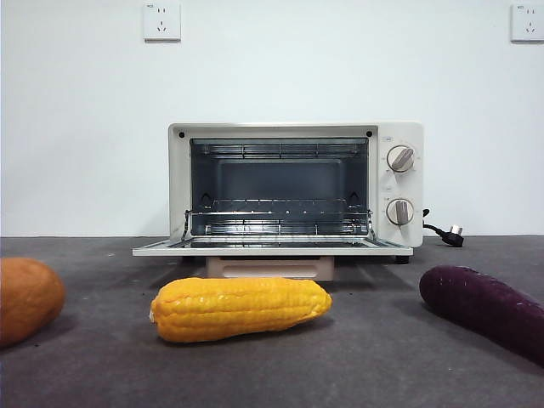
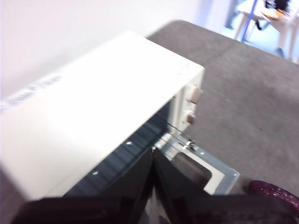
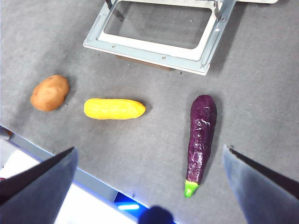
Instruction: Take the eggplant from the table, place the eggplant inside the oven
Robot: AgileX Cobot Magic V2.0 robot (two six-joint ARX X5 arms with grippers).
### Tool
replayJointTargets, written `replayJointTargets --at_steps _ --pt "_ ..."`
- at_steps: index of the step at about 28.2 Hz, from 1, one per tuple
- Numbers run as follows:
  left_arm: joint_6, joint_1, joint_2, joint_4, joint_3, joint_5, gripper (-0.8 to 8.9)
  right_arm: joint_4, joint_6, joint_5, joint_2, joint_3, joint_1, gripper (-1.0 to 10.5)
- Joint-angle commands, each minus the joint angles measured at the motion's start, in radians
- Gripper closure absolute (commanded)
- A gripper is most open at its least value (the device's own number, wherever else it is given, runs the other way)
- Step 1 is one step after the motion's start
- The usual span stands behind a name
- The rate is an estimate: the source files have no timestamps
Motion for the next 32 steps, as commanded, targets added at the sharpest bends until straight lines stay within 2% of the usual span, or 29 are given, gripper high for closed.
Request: replayJointTargets --at_steps 1,4,7,9,13,22,25,32 --pt "-0.021 0.052 -0.039 -0.031 -0.008 0.002 8.19 0.005 -0.008 0.0 0.007 0.006 0.002 3.8" --pt "-0.029 0.135 -0.101 -0.073 -0.008 0.004 8.19 0.002 -0.008 0.0 0.016 0.006 0.002 3.8" --pt "-0.053 0.227 -0.163 -0.093 -0.008 0.077 8.19 0.003 -0.008 0.0 0.018 0.006 0.002 3.8" --pt "-0.061 0.281 -0.205 -0.098 -0.01 0.084 8.19 0.003 -0.008 0.0 0.018 0.006 0.002 3.8" --pt "-0.071 0.338 -0.283 -0.114 -0.035 0.126 8.19 0.004 -0.008 0.0 0.018 0.006 0.002 3.8" --pt "-0.098 0.348 -0.575 -0.033 -0.441 0.137 8.19 0.004 -0.008 -0.001 0.018 0.006 0.002 3.8" --pt "-0.098 0.348 -0.66 -0.032 -0.556 0.17 8.19 0.004 -0.008 0.0 0.018 0.006 0.002 3.8" --pt "-0.103 0.348 -0.821 -0.034 -0.71 0.201 8.19 0.003 -0.008 0.0 0.02 0.006 0.002 3.8"
